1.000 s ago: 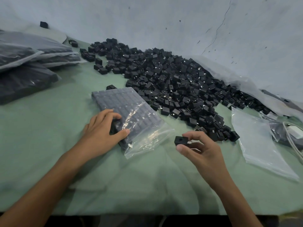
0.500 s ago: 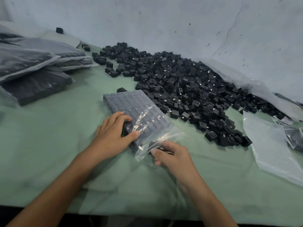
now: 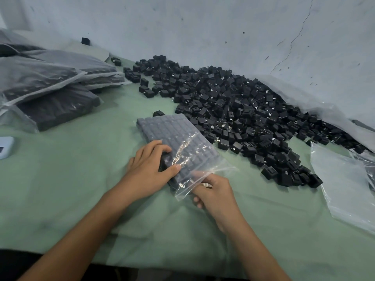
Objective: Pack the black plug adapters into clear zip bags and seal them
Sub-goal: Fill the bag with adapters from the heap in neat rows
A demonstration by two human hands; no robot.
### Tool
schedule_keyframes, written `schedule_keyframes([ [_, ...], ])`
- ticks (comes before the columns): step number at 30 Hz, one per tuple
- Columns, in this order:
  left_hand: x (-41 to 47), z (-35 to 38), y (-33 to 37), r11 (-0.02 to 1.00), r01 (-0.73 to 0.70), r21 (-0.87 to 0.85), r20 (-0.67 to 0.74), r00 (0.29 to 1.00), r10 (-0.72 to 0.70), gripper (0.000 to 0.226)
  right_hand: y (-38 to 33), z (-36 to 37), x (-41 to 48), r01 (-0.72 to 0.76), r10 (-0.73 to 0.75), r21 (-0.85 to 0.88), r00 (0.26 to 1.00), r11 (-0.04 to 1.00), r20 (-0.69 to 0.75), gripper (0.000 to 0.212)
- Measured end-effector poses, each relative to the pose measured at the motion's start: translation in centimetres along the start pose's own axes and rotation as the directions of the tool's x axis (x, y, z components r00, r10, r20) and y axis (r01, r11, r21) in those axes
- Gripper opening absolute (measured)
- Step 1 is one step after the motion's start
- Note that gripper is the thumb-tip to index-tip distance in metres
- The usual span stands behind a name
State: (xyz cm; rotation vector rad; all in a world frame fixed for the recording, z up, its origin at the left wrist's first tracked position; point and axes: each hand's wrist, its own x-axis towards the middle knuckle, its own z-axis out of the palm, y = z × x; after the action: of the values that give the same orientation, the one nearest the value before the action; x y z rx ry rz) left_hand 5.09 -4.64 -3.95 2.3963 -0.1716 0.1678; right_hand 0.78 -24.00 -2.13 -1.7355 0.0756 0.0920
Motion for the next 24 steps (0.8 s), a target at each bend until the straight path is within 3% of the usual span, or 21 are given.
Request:
schedule_keyframes([
  [5,0.0,0.0,0.1,1.000,0.008,-0.010,-0.003,1.000,-0.008,0.054,0.3,0.3,0.2,0.011,-0.015,-0.100,0.999,0.995,-0.040,0.029],
  [16,0.8,-0.2,0.4,0.999,-0.005,0.047,-0.059,0.998,0.008,0.061,0.2,0.0,-0.3,0.100,-0.092,-0.201,0.995,0.974,0.049,0.031],
  [24,1.7,0.2,1.1,0.995,0.036,0.096,0.010,0.999,-0.037,0.073,0.0,-0.7,-0.5,0.145,-0.126,-0.156,0.984,0.977,0.125,0.034],
])
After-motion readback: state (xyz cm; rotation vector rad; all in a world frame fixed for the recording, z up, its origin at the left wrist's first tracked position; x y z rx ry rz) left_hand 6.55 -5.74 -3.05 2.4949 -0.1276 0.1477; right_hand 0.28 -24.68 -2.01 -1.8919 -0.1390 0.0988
